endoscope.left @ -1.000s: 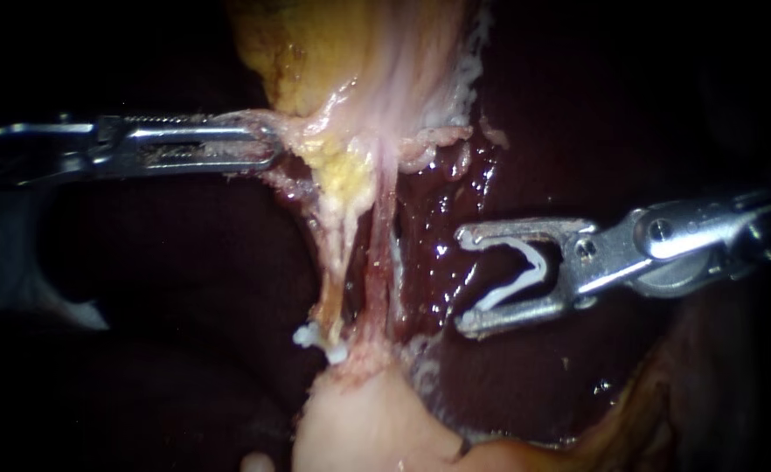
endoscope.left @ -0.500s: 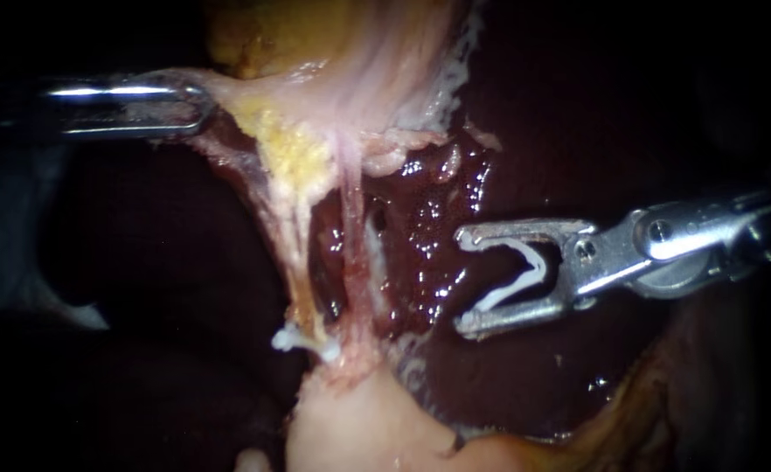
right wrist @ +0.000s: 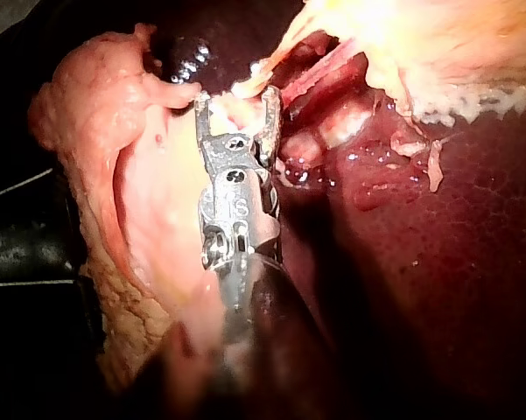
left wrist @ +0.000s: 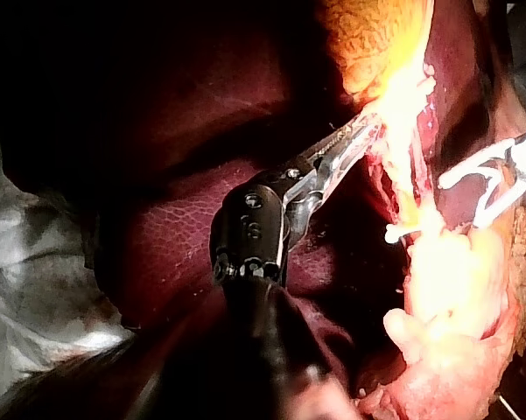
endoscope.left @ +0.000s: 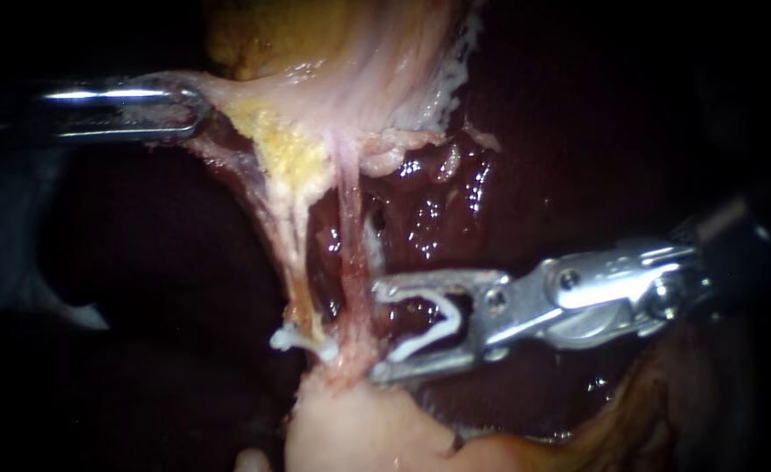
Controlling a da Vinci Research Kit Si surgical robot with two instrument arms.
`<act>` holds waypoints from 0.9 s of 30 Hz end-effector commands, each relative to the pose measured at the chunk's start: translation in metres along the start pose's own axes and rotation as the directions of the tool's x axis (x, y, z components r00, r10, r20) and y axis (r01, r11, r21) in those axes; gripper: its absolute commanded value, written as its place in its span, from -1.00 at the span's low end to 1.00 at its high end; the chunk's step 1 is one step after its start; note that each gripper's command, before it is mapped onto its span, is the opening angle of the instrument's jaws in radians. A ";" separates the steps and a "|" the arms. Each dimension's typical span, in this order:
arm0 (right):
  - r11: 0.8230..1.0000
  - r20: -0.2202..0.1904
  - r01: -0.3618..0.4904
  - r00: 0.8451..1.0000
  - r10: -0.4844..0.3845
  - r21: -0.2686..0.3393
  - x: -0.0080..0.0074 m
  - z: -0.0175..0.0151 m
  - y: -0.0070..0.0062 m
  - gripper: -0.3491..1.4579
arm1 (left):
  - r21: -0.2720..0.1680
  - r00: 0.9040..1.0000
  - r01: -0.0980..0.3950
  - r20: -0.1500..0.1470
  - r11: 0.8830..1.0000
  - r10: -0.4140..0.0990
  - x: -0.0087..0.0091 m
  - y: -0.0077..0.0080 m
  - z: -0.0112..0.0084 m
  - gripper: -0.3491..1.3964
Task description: Clipping second clip left tube
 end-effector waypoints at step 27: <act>0.993 -0.069 -0.038 0.997 0.046 0.112 -0.0018 0.0080 0.0051 -0.07 | 0.004 1.000 -0.001 -0.002 1.000 0.001 -0.0002 0.0001 0.0004 -1.00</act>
